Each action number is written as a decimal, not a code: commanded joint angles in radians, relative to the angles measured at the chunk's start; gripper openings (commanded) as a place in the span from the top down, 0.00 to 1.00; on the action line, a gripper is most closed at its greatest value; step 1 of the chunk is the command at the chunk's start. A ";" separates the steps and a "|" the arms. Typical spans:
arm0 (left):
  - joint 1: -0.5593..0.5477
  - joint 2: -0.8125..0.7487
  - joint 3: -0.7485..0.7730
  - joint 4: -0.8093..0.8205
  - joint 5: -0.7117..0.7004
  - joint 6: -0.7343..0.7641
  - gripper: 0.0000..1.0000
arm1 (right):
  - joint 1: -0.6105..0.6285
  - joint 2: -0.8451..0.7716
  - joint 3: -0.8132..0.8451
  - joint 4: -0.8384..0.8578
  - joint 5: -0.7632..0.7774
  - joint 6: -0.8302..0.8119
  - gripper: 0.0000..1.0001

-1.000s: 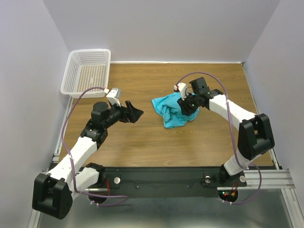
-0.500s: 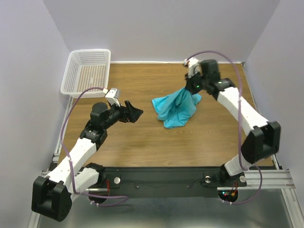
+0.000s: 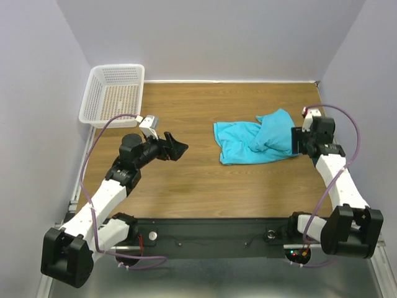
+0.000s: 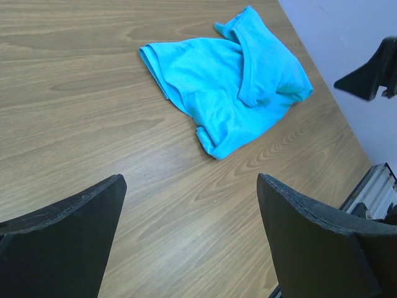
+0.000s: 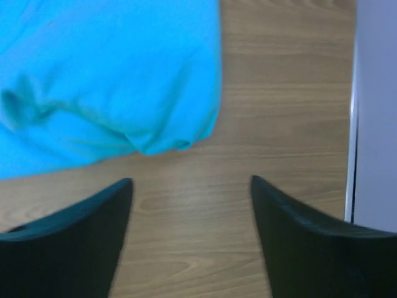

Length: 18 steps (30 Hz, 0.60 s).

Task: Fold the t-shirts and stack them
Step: Flatten the tshirt out

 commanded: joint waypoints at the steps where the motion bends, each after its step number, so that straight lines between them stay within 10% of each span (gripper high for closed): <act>1: -0.011 0.020 0.014 0.059 0.020 0.015 0.02 | -0.011 -0.104 0.005 0.026 -0.138 -0.094 0.11; 9: -0.057 0.089 0.031 0.085 -0.006 0.015 0.01 | 0.009 0.029 0.100 -0.061 -0.783 -0.255 0.00; 18: -0.088 0.108 0.020 0.087 -0.029 0.015 0.02 | 0.198 0.291 0.243 -0.127 -0.648 -0.499 0.02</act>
